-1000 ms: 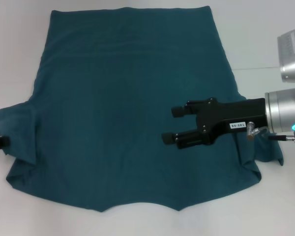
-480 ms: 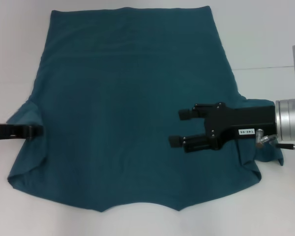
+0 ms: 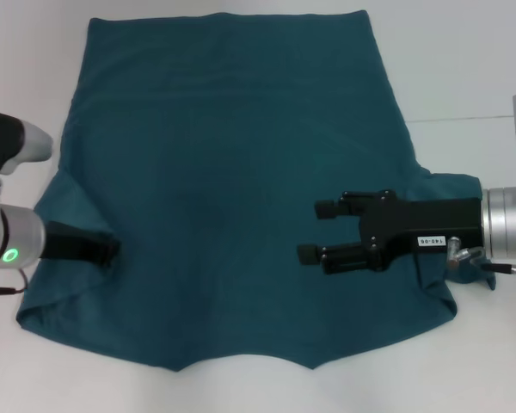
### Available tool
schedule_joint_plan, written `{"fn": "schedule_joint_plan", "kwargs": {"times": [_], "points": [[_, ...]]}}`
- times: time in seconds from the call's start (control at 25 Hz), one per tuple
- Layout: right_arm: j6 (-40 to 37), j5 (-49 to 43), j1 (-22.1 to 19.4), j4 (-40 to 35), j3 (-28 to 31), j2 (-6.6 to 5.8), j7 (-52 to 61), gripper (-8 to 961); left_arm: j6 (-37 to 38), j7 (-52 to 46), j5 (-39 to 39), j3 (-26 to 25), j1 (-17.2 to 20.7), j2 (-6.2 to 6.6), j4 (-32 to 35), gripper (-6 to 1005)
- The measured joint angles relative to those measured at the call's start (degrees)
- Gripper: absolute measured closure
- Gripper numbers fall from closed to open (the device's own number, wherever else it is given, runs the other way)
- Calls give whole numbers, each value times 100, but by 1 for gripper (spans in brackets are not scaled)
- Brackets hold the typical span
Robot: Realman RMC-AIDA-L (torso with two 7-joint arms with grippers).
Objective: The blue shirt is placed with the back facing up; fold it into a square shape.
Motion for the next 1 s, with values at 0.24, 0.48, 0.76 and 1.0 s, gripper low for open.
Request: {"fn": "schedule_joint_plan", "kwargs": {"times": [0.24, 0.48, 0.76, 1.0], "points": [[16, 0, 4, 69, 29, -1, -70, 44, 33, -187, -416, 35, -137, -3, -133, 978], [66, -2, -2, 88, 29, 1, -145, 44, 517, -53, -1109, 74, -174, 13, -200, 874], [78, -6, -5, 152, 72, -8, -219, 44, 500, -185, -1095, -483, -122, 60, -137, 708], [80, -6, -10, 211, 85, -8, -263, 44, 328, -1068, -1129, -1644, -201, 432, -566, 436]]}}
